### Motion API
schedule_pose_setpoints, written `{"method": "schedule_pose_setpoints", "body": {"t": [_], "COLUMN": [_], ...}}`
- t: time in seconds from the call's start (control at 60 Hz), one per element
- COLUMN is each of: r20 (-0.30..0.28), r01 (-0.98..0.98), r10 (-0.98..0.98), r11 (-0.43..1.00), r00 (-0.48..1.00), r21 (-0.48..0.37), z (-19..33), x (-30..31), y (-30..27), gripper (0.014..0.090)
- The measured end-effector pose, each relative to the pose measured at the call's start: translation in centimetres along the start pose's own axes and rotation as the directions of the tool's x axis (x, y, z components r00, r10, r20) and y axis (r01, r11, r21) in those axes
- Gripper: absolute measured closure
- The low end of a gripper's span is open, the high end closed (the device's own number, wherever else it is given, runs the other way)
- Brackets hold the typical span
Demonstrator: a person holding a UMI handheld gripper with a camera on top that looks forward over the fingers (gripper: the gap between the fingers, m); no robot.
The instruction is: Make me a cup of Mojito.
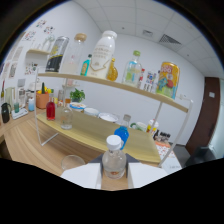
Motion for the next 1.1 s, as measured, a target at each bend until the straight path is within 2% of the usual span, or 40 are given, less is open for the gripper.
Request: {"method": "schedule_pose_setpoints", "body": {"t": [0.167, 0.417, 0.7, 1.1], "r20": [0.023, 0.014, 0.011, -0.027], "r01": [-0.162, -0.228, -0.263, -0.342], "r10": [0.166, 0.235, 0.277, 0.349], "r11": [0.981, 0.953, 0.924, 0.893], "r00": [0.986, 0.972, 0.961, 0.937], "r21": [-0.103, -0.198, -0.278, -0.292], "z": [2.8, 5.2, 5.9, 6.1], "x": [-0.3, -0.3, -1.0, -0.4], "y": [6.9, 13.4, 17.1, 17.6], "gripper": [0.0701, 0.0702, 0.0702, 0.0664]}}
